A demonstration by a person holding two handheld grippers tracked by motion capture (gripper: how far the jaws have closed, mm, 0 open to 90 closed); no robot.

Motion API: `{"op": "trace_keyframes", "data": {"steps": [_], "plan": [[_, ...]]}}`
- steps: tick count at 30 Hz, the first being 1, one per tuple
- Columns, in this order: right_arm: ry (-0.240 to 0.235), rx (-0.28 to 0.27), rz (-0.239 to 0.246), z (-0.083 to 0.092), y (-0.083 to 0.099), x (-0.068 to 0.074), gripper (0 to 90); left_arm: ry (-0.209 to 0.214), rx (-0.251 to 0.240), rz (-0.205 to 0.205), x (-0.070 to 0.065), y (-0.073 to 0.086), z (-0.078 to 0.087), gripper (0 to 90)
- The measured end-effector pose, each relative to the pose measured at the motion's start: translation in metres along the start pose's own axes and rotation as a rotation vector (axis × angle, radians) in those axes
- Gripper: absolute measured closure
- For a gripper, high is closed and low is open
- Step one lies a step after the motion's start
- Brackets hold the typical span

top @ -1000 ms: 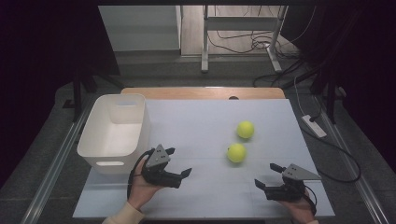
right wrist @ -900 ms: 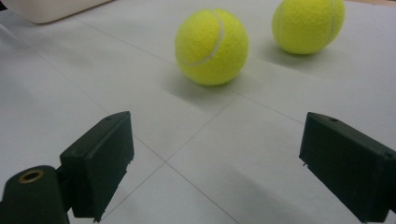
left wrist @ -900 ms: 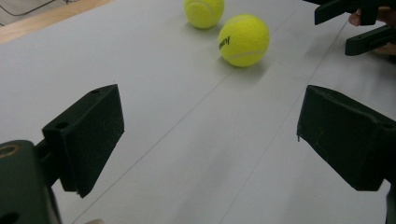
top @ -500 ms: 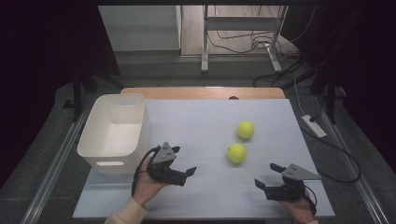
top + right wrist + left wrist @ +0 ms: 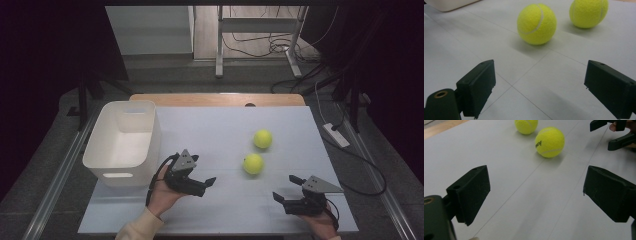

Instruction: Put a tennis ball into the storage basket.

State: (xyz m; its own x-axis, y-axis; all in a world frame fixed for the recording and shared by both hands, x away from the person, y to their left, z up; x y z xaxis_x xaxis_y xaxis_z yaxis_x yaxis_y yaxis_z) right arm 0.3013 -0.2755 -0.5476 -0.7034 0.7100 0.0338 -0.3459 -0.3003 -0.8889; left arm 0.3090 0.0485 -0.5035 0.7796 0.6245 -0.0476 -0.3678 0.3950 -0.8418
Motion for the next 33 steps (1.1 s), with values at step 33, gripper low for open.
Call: {"op": "trace_keyframes", "data": {"steps": [33], "plan": [[0.0,-0.006,0.003,0.0,-0.001,0.001,9.8,0.062,0.018,-0.029,-0.016,-0.024,-0.029,7.7]]}}
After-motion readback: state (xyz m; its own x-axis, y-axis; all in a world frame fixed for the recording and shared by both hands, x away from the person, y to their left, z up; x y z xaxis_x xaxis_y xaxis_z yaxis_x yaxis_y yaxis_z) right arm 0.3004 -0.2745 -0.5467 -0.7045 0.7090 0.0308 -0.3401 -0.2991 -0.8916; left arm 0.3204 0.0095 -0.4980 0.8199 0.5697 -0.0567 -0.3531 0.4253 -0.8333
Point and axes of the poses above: each handheld gripper's, and its own axes: z roughly backward along the jaws, y roughly out of its underside, x roughly to its left, the point moved 6 cm from there along -z, roughly forward along the jaws, and after that the axes turned 1 degree about -x, right-handed, at the moved point
